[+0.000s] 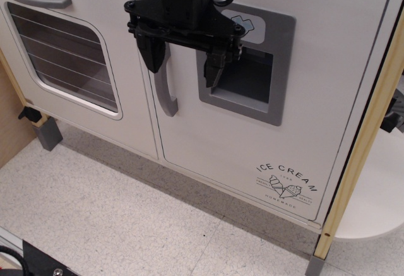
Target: Open fridge
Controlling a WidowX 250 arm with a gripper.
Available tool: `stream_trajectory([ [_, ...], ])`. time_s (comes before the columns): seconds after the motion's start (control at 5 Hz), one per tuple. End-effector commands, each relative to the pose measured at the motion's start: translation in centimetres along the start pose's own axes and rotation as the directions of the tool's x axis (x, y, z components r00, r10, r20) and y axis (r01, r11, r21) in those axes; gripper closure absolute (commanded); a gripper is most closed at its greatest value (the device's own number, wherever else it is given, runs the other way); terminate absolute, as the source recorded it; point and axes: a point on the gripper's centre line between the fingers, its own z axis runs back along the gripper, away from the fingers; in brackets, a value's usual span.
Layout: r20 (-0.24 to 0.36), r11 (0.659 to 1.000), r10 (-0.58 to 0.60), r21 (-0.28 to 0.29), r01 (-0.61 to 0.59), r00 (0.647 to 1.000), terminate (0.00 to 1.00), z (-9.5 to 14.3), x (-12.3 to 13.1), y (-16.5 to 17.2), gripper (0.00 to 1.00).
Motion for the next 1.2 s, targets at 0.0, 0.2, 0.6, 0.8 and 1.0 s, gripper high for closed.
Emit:
stream_trajectory([
  [0.0, 0.0, 1.0, 0.0, 0.0, 0.0, 1.0, 0.0, 0.0, 0.0, 0.0, 0.0],
  [0.2, 0.04, 0.999, -0.033, -0.004, 0.034, 0.999, 0.0, -1.9, 1.3, 2.2, 0.0],
  [0.6, 0.083, 1.0, -0.029, 0.012, 0.028, 0.996, 0.0, -5.0, 3.5, 6.7, 0.0],
  [0.8, 0.088, 0.998, -0.066, -0.009, 0.067, 0.994, 0.0, -5.9, 4.2, 7.3, 0.0],
  [1.0, 0.119, 0.993, -0.112, -0.031, 0.117, 0.987, 0.0, -7.0, 4.7, 7.3, 0.0],
])
